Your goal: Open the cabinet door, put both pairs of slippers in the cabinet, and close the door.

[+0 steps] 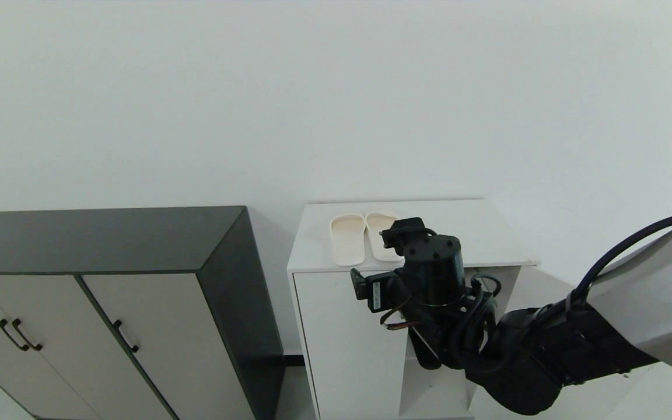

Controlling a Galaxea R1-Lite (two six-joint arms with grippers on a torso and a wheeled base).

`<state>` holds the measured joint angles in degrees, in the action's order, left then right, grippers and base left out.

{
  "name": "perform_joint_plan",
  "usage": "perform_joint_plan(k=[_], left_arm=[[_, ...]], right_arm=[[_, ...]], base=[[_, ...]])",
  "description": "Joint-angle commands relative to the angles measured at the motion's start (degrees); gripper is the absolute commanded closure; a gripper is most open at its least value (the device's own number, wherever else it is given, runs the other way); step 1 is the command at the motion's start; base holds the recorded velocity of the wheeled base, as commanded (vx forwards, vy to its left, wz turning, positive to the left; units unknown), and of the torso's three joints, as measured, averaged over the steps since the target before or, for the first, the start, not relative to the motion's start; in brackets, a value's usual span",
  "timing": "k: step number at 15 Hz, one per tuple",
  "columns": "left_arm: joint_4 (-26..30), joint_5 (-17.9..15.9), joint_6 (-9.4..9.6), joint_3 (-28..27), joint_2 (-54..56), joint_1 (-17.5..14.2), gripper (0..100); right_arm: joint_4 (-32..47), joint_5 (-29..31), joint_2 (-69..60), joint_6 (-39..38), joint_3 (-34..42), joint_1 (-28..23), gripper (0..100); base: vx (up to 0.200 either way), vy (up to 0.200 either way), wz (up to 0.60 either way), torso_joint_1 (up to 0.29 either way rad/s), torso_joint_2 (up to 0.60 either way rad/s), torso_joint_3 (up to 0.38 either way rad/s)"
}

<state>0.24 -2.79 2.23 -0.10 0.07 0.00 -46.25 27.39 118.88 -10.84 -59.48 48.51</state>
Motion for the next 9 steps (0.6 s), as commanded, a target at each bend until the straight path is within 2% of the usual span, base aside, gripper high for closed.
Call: perform_joint_plan(k=[1, 9], left_arm=[[0.0, 0.0, -0.03, 0.0, -0.1, 0.0, 100], [0.0, 0.0, -0.03, 0.0, -0.1, 0.0, 100]], right_arm=[[-0.1, 0.0, 1.1, 0.0, -0.1, 0.0, 0], [0.0, 0.1, 2.1, 0.0, -0.1, 0.3, 0]], base=[[0.2, 0.0, 0.0, -0.002, 0.0, 0.002], [0.2, 0.0, 0.0, 0.005, 0.0, 0.002]])
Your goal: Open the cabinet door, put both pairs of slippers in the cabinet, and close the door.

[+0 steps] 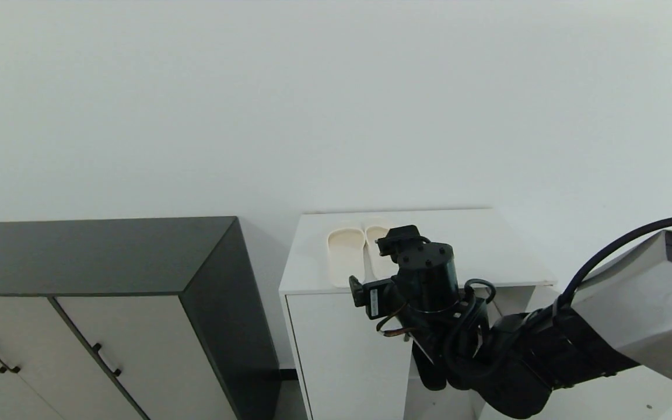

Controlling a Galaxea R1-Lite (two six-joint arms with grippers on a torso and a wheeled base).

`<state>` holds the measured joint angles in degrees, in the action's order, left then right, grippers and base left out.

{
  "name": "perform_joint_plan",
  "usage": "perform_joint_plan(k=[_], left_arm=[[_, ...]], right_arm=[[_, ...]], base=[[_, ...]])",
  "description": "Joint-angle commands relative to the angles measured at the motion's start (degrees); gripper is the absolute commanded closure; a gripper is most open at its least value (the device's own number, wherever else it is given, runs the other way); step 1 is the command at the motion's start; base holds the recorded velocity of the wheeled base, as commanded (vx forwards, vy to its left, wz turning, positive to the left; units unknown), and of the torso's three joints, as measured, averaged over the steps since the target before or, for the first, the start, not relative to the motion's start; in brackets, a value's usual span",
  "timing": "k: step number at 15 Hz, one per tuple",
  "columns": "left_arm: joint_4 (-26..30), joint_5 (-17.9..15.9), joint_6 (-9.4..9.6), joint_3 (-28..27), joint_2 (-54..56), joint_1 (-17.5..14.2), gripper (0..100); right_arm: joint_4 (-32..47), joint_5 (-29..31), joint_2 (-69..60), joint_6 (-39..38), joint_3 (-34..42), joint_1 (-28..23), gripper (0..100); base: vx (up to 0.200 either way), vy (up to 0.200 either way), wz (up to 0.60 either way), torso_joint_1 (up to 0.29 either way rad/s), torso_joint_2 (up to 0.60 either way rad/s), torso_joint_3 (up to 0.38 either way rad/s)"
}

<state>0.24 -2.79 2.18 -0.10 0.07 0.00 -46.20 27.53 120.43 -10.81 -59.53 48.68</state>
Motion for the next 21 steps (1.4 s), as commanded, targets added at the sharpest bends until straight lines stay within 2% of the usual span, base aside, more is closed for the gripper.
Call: perform_joint_plan(k=[1, 4, 6, 11, 13, 16, 21], left_arm=[[0.0, 0.0, 0.02, 0.0, -0.1, 0.0, 100], [0.0, 0.0, -0.07, 0.0, -0.1, 0.0, 100], [0.0, 0.0, -0.07, 0.0, -0.1, 0.0, 100], [-0.1, 0.0, -0.07, 0.0, -0.1, 0.0, 100], [0.0, 0.0, -0.07, 0.0, -0.1, 0.0, 100], [0.0, 0.0, -0.07, 0.0, -0.1, 0.0, 100], [0.0, 0.0, -0.07, 0.0, -0.1, 0.0, 100]], right_arm=[[0.0, 0.0, 1.2, 0.1, -0.1, 0.3, 0], [0.0, 0.0, 2.9, 0.0, -0.5, 0.6, 0], [0.1, 0.1, 4.8, 0.0, -2.0, 1.2, 0], [8.4, 0.6, 10.0, -2.4, -14.1, 0.0, 0], [9.0, 2.7, 12.7, -2.5, -17.6, -0.6, 0], [9.3, 2.8, 16.1, -2.5, -21.7, -2.2, 0], [15.1, 3.0, 20.3, -4.5, -30.7, -3.6, 0]], base=[[0.2, 0.0, 0.0, 0.002, 0.0, 0.002], [0.2, 0.0, 0.0, 0.001, 0.0, -0.001], [0.0, 0.0, 0.0, 0.0, 0.0, 0.0], [0.0, 0.0, 0.0, 0.0, 0.0, 0.0], [0.0, 0.0, 0.0, 0.0, 0.0, 0.0], [0.0, 0.0, 0.0, 0.0, 0.0, 0.0], [0.0, 0.0, 0.0, 0.0, 0.0, 0.0]])
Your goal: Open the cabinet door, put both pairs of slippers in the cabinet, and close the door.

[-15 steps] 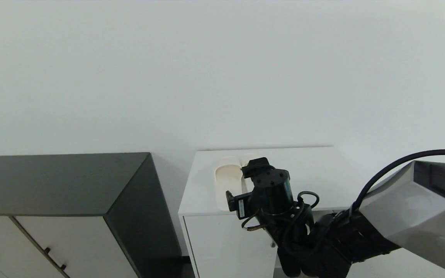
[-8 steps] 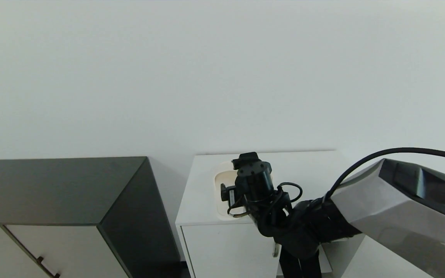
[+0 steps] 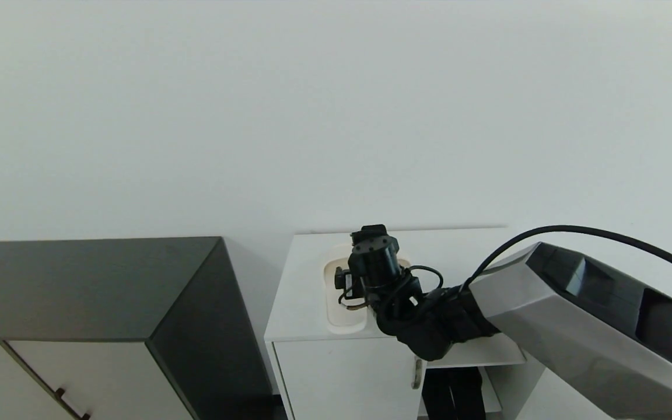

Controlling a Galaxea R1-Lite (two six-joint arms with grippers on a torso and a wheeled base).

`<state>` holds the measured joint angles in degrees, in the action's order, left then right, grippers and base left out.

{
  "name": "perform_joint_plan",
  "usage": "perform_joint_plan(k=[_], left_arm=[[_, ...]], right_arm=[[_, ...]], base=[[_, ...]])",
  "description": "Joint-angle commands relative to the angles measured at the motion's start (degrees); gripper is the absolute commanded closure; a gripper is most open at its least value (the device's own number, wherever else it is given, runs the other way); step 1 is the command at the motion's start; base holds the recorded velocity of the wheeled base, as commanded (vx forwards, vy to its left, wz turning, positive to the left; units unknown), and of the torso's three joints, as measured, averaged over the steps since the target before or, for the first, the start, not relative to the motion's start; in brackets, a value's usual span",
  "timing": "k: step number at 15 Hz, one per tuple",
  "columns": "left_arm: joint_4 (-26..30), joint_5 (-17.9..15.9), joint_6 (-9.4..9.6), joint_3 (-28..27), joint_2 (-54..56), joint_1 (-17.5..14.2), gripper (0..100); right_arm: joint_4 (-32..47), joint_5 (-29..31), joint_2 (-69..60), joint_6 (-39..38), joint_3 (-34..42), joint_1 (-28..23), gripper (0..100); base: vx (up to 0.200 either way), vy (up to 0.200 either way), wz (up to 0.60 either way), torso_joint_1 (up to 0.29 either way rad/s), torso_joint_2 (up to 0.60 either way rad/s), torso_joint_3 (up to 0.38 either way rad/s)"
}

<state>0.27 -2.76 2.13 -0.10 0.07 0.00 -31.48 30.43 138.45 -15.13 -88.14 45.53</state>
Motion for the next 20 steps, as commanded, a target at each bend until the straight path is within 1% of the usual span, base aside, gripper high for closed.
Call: perform_joint_plan(k=[1, 4, 6, 9, 10, 13, 16, 18, 20], left_arm=[[0.0, -0.1, -0.02, 0.0, -0.1, 0.0, 100], [0.0, 0.0, 0.06, 0.0, -0.1, 0.0, 100], [0.0, 0.0, 0.06, 0.0, -0.1, 0.0, 100], [0.0, 0.0, 0.06, 0.0, -0.1, 0.0, 100], [0.0, -0.1, -0.02, 0.0, -0.1, 0.0, 100], [0.0, -0.1, -0.02, 0.0, -0.1, 0.0, 100], [0.0, 0.0, -0.02, 0.0, -0.1, 0.0, 100], [0.0, 0.0, -0.02, 0.0, -0.1, 0.0, 100], [0.0, 0.0, -0.02, 0.0, -0.1, 0.0, 100]], right_arm=[[0.5, 0.2, 3.3, -0.1, -3.5, -0.7, 0], [1.3, 3.2, 6.5, 0.2, -8.7, -1.5, 0], [4.3, 4.2, 7.7, 0.1, -11.8, -1.6, 0], [4.5, 4.2, 8.5, 0.0, -12.3, -1.9, 0], [4.4, 4.3, 8.6, 0.0, -12.4, -1.9, 100], [4.1, 4.7, 8.6, -0.1, -12.4, -1.9, 100], [2.8, 6.8, 7.4, 0.1, -11.4, -1.7, 100], [0.2, 6.8, 3.6, 0.5, -5.8, -1.3, 100], [-4.6, 6.4, -2.0, 2.5, 1.6, -1.2, 100]], base=[[0.0, 0.0, 0.0, 0.0, 0.0, 0.0], [0.0, 0.0, 0.0, 0.0, 0.0, 0.0], [0.0, 0.0, 0.0, 0.0, 0.0, 0.0], [0.0, 0.0, 0.0, 0.0, 0.0, 0.0], [0.0, 0.0, 0.0, 0.0, 0.0, 0.0], [0.0, 0.0, 0.0, 0.0, 0.0, 0.0], [0.0, 0.0, 0.0, 0.0, 0.0, 0.0], [0.0, 0.0, 0.0, 0.0, 0.0, 0.0], [0.0, 0.0, 0.0, 0.0, 0.0, 0.0]])
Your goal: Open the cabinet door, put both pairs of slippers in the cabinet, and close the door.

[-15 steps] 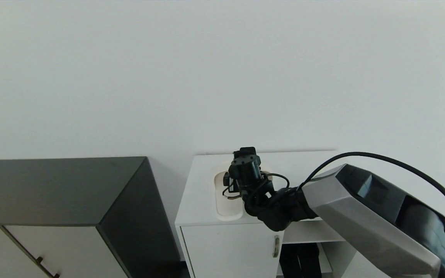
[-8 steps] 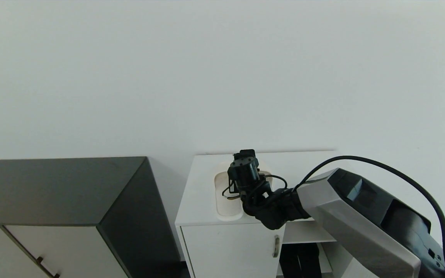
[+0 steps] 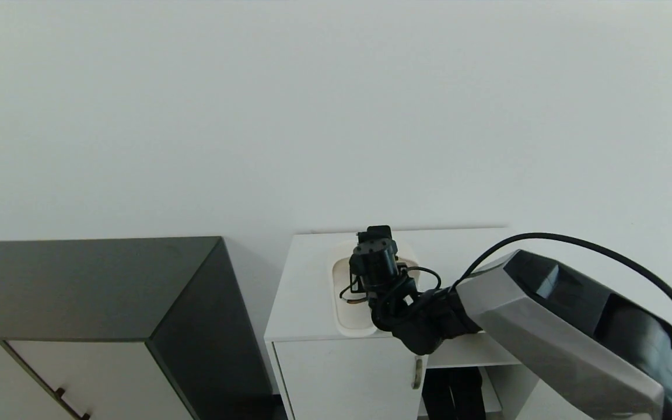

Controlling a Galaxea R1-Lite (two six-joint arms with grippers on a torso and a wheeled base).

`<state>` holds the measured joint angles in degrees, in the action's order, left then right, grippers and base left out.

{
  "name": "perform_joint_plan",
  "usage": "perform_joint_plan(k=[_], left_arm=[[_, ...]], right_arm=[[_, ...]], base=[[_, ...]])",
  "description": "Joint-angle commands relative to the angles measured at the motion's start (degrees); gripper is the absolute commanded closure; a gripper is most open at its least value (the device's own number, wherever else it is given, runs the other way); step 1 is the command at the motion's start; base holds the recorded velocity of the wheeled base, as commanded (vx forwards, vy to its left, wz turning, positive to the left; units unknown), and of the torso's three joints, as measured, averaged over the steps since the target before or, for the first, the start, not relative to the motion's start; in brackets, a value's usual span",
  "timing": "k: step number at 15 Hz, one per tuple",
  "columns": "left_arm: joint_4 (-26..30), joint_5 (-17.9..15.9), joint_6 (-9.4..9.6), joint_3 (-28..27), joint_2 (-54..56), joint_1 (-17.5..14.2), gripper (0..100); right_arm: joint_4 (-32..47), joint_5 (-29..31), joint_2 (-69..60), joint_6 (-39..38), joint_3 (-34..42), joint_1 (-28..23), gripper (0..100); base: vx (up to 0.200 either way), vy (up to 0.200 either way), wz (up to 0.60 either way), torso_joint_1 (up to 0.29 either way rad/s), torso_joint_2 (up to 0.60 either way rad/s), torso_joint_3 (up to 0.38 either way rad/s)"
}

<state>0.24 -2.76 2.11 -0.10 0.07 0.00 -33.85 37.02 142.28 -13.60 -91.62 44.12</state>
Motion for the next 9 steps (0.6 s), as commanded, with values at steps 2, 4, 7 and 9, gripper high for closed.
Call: perform_joint_plan(k=[2, 4, 7, 9], left_arm=[[0.0, -0.1, 0.09, 0.0, -0.1, 0.0, 100], [0.0, -0.1, 0.09, 0.0, -0.1, 0.0, 100], [0.0, -0.1, 0.09, 0.0, -0.1, 0.0, 100], [0.0, -0.1, 0.09, 0.0, -0.1, 0.0, 100]], right_arm=[[-8.0, -2.5, -12.5, 2.9, 14.8, 0.5, 100], [-11.2, -6.0, -19.4, 2.9, 25.0, 1.6, 100], [-14.3, -8.3, -29.6, 2.9, 40.4, 3.3, 100], [-15.4, -11.4, -35.8, 2.9, 48.6, 3.5, 100]], base=[[0.0, 0.0, 0.0, 0.0, 0.0, 0.0], [0.0, 0.0, 0.0, 0.0, 0.0, 0.0], [0.0, 0.0, 0.0, 0.0, 0.0, 0.0], [0.0, 0.0, 0.0, 0.0, 0.0, 0.0]])
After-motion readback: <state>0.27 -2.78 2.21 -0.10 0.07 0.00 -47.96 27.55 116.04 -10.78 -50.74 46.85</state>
